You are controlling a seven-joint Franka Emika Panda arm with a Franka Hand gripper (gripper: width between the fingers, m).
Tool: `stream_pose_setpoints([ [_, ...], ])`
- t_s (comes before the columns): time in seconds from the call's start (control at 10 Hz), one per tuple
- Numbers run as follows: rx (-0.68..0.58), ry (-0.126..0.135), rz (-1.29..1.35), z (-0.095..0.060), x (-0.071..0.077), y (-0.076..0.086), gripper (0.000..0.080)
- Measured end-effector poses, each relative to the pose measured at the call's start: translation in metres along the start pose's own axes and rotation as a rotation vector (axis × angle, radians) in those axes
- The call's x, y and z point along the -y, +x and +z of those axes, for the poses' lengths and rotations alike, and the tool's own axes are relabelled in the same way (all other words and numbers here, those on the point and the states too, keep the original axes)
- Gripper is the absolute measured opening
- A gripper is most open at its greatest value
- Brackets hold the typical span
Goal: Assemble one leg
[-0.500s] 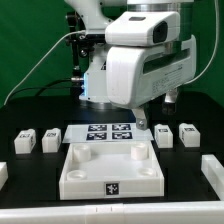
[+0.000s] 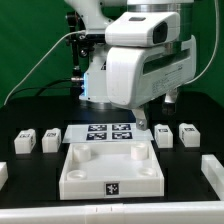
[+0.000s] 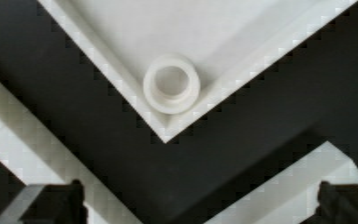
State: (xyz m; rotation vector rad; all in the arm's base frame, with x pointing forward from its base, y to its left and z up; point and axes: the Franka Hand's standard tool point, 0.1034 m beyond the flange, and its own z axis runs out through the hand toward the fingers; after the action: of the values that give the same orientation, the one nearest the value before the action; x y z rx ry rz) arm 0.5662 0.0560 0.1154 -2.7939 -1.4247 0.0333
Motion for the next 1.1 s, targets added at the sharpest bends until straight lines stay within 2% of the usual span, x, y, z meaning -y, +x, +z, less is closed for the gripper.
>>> stream_pose_setpoints([
  [0.2, 0.001, -0.001, -0.027, 0.0, 0.0, 0.0, 0.065],
  [0.4, 0.001, -0.007, -0.223, -0.006, 0.002, -0.002, 0.065],
  [0.6, 0.002, -0.013, -0.441, 0.0, 0.024, -0.027, 0.065],
  [0.8, 0.013, -0.006, -0.617, -0.005, 0.031, -0.051, 0.065],
  [1.1, 0.014, -0.002, -0.688, -0.003, 0.03, -0.054, 0.065],
])
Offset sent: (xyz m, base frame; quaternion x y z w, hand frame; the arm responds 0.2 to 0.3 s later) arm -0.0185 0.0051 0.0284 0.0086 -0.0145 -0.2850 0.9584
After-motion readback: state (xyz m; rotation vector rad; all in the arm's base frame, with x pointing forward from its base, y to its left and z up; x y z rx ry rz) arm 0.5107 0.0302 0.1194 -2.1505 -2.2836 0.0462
